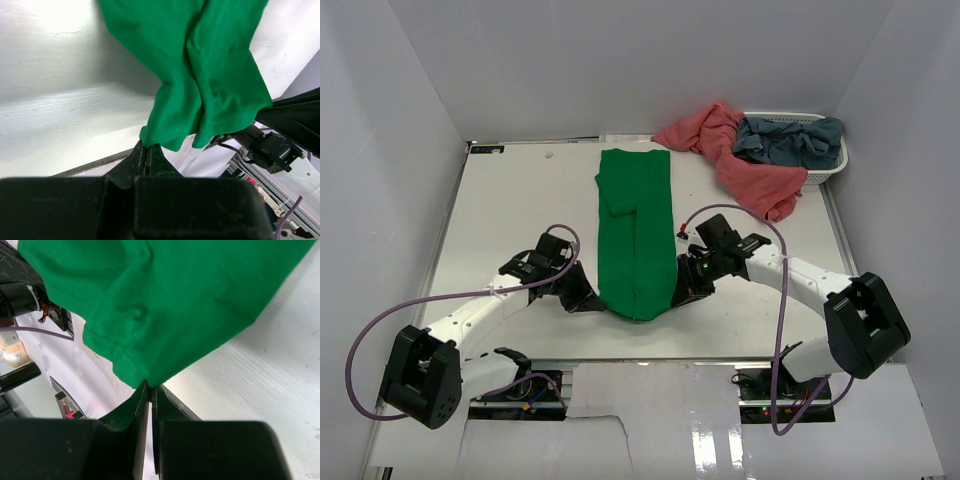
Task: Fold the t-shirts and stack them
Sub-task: Fold the folded rectangular tshirt in 1/3 of the way
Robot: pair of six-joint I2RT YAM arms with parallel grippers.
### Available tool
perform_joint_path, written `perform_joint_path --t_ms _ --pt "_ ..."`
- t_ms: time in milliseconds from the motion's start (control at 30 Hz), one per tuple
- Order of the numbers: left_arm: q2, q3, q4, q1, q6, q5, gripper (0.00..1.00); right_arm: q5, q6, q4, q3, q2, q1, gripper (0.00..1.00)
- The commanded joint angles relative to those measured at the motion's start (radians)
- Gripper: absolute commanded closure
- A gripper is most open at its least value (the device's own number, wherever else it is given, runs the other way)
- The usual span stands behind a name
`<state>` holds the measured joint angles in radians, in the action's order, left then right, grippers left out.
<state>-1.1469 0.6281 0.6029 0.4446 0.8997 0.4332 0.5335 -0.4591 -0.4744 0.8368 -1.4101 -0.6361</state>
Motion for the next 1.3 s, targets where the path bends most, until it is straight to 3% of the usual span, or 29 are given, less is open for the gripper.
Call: perform_joint_path --t_ms 0,600,867,1267 --pt "0.033 0.058 0.017 -0.001 0.010 -0.010 1.00 -0.013 0.022 -0.027 0.070 -0.018 0.001 0.92" --pt "-0.168 0.156 -0.087 -0.093 -0.022 -0.001 1.00 -0.050 0.054 -0.036 0.191 -0.110 0.059 0.92" --pt "-0.247 0.286 -0.052 -0.178 -0.087 0.024 1.00 -0.056 0.079 -0.050 0.292 -0.190 0.084 0.92" --pt "-0.401 0.444 -0.034 -0.205 -0.122 0.033 1.00 -0.063 0.106 -0.070 0.446 -0.305 0.116 0.92"
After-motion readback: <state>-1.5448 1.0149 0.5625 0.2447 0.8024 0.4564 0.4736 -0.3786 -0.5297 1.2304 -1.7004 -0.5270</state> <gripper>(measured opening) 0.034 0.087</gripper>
